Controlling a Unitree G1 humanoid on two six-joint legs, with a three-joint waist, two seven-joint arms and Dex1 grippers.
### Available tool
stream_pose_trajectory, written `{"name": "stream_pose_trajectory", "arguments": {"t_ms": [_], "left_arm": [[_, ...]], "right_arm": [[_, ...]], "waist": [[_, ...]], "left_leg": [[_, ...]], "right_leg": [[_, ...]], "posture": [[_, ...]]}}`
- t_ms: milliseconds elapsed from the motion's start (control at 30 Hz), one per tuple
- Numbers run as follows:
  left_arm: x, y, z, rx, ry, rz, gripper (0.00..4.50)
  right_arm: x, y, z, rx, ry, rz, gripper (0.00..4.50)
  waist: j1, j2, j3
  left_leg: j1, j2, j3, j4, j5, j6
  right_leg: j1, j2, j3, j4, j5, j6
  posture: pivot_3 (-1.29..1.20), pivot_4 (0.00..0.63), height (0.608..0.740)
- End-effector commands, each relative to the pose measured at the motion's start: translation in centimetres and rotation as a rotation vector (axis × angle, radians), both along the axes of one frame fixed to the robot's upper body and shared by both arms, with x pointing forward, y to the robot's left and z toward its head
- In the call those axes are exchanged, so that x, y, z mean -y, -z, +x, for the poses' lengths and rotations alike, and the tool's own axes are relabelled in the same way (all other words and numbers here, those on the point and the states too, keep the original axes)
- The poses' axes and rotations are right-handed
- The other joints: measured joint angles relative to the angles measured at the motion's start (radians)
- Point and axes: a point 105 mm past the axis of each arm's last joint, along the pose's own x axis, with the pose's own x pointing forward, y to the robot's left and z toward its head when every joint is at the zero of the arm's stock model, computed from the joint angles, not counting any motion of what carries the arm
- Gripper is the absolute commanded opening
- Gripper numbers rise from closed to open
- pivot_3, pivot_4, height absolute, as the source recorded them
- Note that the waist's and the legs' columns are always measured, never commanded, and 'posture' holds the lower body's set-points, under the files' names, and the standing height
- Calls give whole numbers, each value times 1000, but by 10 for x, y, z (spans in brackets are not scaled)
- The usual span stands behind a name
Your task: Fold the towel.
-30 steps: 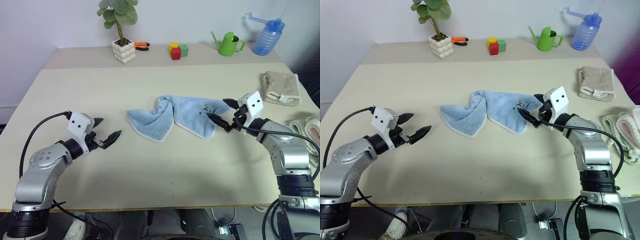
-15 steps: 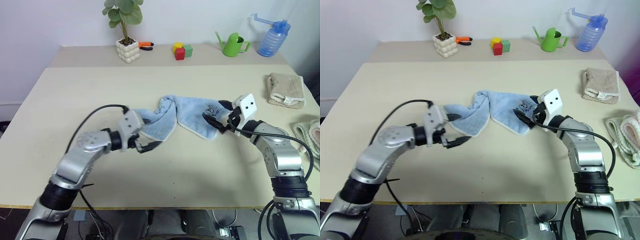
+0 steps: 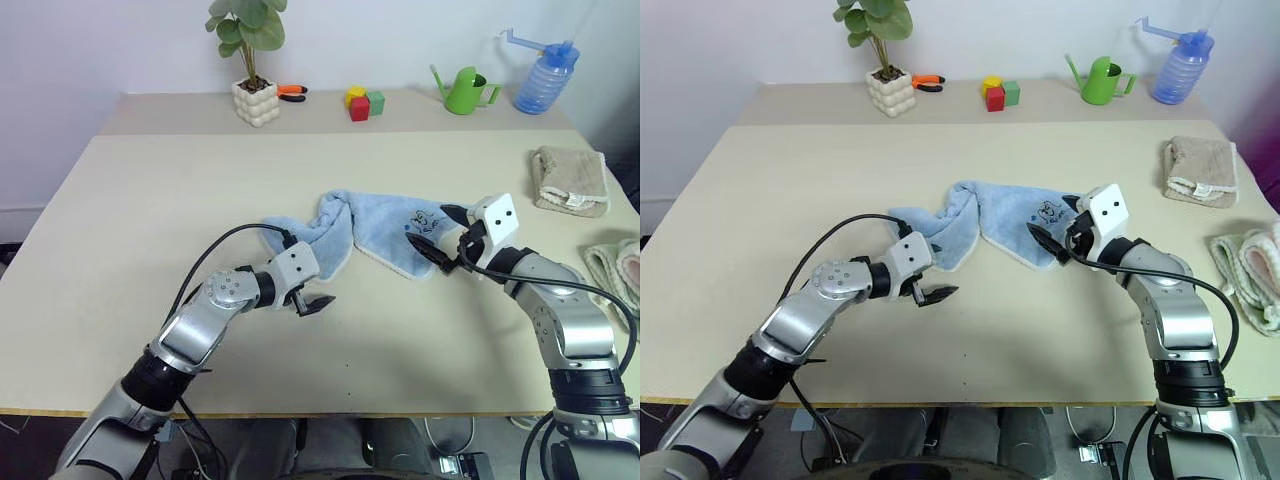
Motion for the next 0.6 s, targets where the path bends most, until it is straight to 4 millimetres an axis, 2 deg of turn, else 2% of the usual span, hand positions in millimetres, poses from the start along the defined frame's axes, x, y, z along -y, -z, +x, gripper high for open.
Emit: {"name": "stream_pose_trajectory", "arguments": {"t_ms": [33, 200, 233, 267, 400, 533, 600], "left_arm": [[-17, 7, 11, 11, -89, 40, 3192], [-21, 5, 13, 13, -102, 23, 651], [-23, 4, 14, 13, -109, 21, 260], [-25, 4, 14, 14, -114, 22, 64], [-32, 0, 18, 23, -147, 0, 64], [-42, -47, 25, 135, -201, -195, 64], [-49, -55, 22, 164, -200, -195, 64]], "right_arm": [[-2, -16, 1, 66, -5, 8, 4500], [-4, -17, -1, 70, -5, 4, 4500], [-5, -18, -2, 71, -8, -2, 4500], [-6, -18, -3, 71, -14, -16, 4500], [-12, -17, -10, 63, -53, -79, 4500], [-21, 4, -30, 7, -175, -277, 4500], [-22, 15, -36, -19, -199, -337, 4500]], "waist": [[0, 0, 0], [0, 0, 0], [0, 0, 0], [0, 0, 0], [0, 0, 0], [1, 0, 0], [1, -1, 0]], "left_leg": [[0, 0, 0, 0, 0, 0], [0, 0, 0, 0, 0, 0], [0, 0, 0, 0, 0, 0], [0, 0, 0, 0, 0, 0], [0, 0, 0, 0, 0, 0], [-1, 0, 0, 0, 0, 0], [-1, 0, 0, 0, 0, 0]], "right_leg": [[0, 0, 0, 0, 0, 0], [0, 0, 0, 0, 0, 0], [0, 0, 0, 0, 0, 0], [0, 0, 0, 0, 0, 0], [0, 0, 0, 0, 0, 0], [-1, 0, 0, 0, 0, 0], [-1, 0, 0, 0, 0, 0]], "posture": [[0, 150, 732], [0, 150, 732], [0, 150, 732], [0, 150, 732], [0, 150, 732], [0, 150, 732], [0, 150, 732]]}}
